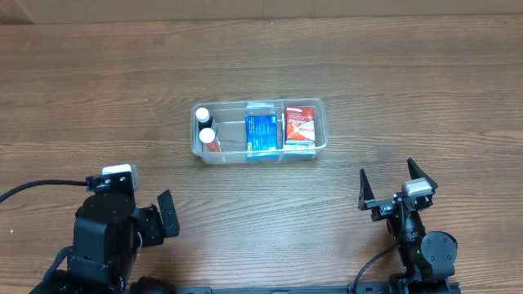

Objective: Pack container

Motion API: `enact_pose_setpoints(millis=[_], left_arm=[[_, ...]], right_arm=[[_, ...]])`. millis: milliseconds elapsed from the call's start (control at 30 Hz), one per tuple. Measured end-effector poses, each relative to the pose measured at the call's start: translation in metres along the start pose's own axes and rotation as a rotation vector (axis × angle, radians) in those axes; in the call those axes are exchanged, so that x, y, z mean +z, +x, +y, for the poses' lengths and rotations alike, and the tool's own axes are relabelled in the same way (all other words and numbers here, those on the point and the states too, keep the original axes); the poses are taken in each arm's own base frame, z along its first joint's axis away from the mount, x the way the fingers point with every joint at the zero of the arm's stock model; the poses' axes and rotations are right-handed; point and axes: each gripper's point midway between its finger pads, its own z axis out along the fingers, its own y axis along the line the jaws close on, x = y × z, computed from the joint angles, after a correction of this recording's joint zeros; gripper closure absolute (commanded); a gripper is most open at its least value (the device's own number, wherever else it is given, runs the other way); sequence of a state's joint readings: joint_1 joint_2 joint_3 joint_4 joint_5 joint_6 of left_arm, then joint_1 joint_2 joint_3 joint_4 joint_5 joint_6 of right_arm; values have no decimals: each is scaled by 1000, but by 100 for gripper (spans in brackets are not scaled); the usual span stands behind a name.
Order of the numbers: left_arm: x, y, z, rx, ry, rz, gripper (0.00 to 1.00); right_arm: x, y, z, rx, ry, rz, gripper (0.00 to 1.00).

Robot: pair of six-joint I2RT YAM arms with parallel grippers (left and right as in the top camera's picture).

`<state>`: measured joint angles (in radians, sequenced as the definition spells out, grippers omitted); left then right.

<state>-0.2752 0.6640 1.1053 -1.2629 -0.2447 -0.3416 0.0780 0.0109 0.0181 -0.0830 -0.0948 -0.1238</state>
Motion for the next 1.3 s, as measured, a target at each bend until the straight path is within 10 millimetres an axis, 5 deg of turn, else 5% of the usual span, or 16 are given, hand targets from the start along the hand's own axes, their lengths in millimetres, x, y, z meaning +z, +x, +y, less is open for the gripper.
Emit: enact_pose_setpoints(millis=[867,1033,1300], left_arm=[[0,0,0,0,0,0,0],[1,13,8,-4,-34,52,0],[34,8,38,-174,-133,-77,0]], right_arm=[[0,0,0,0,-3,-1,0],[0,0,0,0,-3,-1,0],[0,0,0,0,-2,-1,0]])
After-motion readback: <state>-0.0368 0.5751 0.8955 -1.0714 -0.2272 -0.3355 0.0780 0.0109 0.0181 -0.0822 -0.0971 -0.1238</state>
